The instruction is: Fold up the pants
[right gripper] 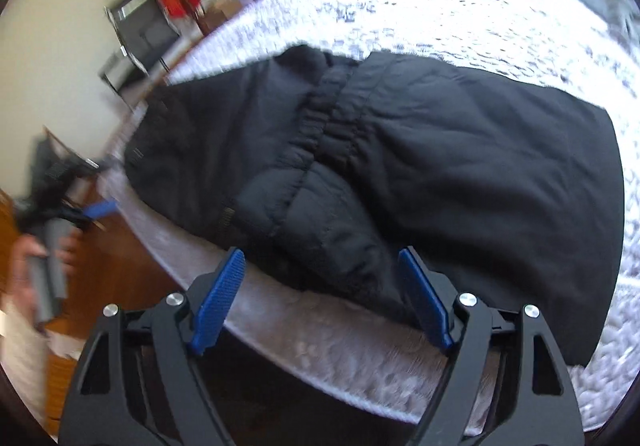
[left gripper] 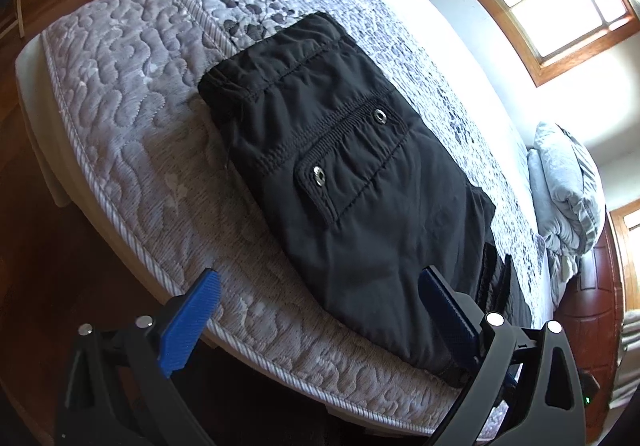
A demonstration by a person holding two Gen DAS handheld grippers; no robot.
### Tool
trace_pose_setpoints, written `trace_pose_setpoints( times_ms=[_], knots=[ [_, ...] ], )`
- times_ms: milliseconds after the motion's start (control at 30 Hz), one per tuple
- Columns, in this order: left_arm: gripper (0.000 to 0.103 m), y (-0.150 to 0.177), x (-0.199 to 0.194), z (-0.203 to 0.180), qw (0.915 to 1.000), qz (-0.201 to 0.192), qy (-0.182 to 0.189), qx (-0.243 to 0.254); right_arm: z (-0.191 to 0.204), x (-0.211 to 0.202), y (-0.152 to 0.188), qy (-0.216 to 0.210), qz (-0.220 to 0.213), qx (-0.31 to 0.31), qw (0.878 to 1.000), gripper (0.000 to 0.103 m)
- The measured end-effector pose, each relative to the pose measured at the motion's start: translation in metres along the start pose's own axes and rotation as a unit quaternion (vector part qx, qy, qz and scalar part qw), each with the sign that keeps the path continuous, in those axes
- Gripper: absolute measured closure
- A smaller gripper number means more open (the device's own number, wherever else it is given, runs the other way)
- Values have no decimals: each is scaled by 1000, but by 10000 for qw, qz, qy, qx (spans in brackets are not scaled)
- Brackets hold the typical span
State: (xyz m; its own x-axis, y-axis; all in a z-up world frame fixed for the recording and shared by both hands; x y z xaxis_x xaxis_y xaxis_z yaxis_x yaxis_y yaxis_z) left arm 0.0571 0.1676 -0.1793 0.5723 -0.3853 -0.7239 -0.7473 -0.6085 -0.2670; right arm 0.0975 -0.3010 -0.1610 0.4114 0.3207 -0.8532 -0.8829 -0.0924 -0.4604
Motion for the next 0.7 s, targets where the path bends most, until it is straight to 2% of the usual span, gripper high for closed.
trace_pose_setpoints(
  times_ms=[133,333,433,567,700],
  knots=[
    [4,-12,0,6,9992,-79,300,-238,-37,-37,-4,-57,-402,652,9970,24],
    [4,-35,-3,27,9927,-298,860,-791,-119,-91,8,248,-943,1807,9787,24],
    [4,-46,-2,41,9833,-418,1290,-1210,-155,-105,24,440,-1026,2305,9667,23],
    [4,-55,3,50,9701,-469,1759,-1606,-180,-109,41,628,-1016,2649,9569,23],
    [4,-61,16,61,9678,-471,1654,-1836,-191,-109,53,705,-1010,2836,9510,23]
  ],
)
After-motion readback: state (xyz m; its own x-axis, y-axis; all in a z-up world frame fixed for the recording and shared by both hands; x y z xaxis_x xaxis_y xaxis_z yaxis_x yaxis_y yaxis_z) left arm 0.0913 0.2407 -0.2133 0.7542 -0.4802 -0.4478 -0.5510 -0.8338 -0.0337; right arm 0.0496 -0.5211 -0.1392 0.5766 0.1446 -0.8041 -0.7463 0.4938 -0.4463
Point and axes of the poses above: each gripper's, at about its wrist camera, not at the fingertips, and x roughly the way its jaws point, z to its left, y to its underside, the point moved 5 cm from there along x, roughly the way its jaws point, and after that the axes turned 8 degrees about y, right-handed, at the moved point
